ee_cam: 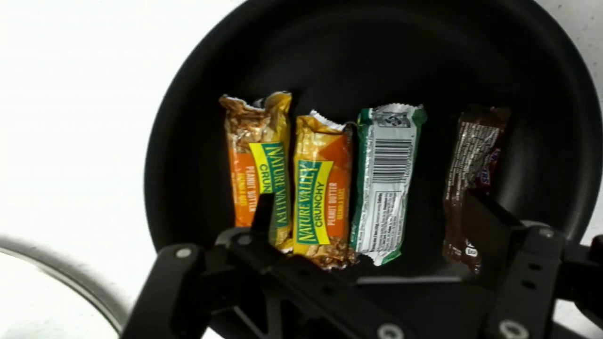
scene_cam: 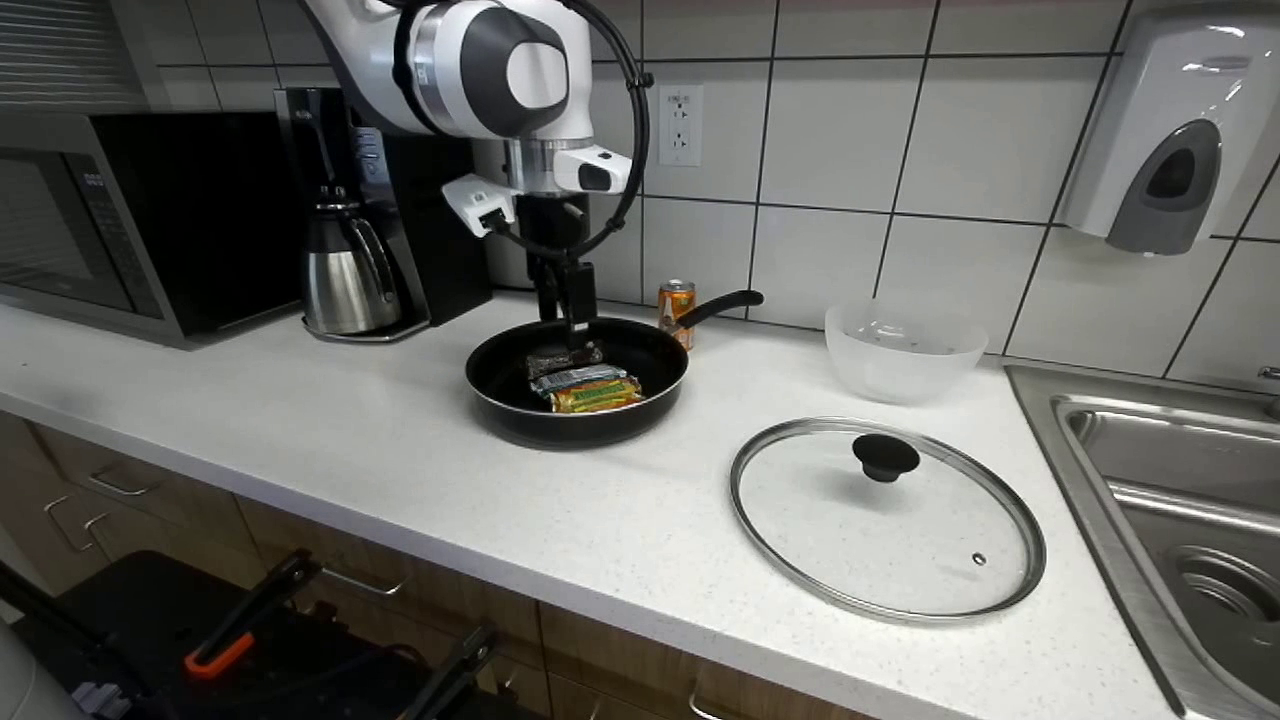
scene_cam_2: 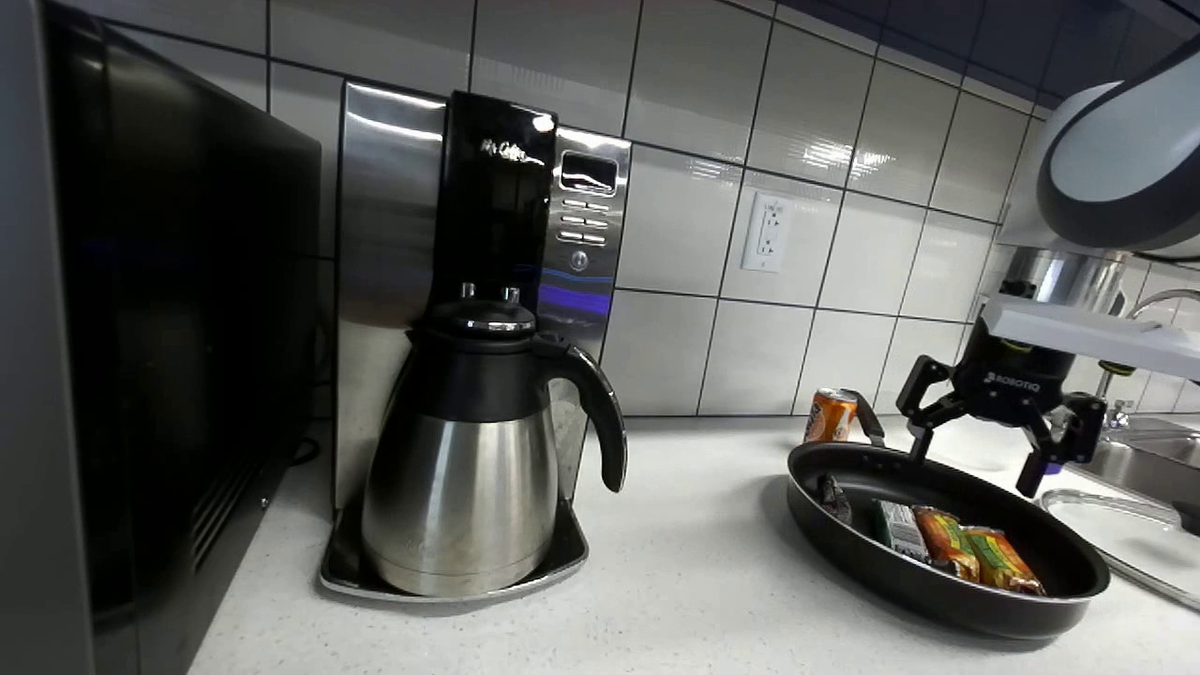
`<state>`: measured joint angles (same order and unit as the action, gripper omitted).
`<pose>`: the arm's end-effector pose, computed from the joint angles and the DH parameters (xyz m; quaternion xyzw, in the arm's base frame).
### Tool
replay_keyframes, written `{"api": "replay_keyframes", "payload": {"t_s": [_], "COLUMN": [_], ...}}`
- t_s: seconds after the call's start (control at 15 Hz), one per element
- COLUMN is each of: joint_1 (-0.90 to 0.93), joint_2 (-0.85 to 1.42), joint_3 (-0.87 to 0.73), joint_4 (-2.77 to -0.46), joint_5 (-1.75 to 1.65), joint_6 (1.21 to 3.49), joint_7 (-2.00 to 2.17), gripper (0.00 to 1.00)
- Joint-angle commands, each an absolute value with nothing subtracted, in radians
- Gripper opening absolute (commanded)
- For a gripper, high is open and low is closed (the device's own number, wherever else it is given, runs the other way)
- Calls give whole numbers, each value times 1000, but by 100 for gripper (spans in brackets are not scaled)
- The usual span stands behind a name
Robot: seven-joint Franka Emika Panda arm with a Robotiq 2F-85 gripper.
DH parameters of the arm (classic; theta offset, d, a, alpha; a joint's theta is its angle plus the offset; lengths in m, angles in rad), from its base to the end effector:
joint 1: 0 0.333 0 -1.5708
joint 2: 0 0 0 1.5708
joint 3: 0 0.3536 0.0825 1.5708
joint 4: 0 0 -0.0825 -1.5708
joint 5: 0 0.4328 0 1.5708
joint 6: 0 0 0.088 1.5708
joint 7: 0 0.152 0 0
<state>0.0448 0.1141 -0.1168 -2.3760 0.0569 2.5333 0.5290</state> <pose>0.5434 -0.0393 0.2332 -0.9480 0.3173 -0.0192 0.0149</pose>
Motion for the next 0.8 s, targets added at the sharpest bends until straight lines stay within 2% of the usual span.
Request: {"api": "replay_keyframes", "payload": {"t_s": [0.0, 0.73], "joint_1": [12, -143], "joint_2": [17, -43], "joint_3": [-132, -193], "joint_4": [-2447, -2480], "joint_5": [-24, -136], "joint_6": [2494, 2446], "joint_7": [599, 624], "gripper": [100, 100]}}
